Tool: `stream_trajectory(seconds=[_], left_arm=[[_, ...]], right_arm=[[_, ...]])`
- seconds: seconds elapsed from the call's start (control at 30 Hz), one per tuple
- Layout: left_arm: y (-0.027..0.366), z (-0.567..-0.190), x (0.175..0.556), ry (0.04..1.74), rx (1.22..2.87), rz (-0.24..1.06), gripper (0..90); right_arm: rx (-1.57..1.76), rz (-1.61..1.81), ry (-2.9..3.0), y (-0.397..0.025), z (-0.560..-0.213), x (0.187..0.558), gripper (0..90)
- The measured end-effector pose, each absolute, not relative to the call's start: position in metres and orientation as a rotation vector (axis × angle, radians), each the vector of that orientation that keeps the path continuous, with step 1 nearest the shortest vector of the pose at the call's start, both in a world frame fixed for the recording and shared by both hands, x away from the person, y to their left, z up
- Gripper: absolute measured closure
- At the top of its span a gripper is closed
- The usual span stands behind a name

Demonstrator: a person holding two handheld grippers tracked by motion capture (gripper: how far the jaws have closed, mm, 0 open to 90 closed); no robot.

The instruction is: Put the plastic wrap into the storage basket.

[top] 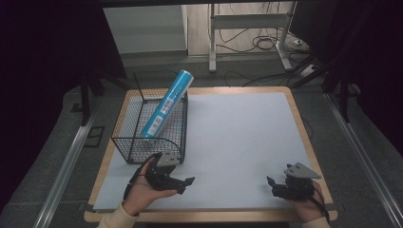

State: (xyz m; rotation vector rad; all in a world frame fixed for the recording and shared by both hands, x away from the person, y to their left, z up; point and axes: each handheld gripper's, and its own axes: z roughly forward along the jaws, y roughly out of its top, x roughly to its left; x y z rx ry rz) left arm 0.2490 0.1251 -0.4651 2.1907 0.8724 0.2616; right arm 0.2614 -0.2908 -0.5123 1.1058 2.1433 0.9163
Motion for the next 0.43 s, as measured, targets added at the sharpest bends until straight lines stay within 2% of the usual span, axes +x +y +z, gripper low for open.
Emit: stream_trajectory(seconds=[0.43], left_arm=[[0.121,-0.479,0.251,0.899,2.226,0.230,17.3]], right_arm=[[1.088,0.941,2.144,-0.289,-0.511,0.262,15.1]])
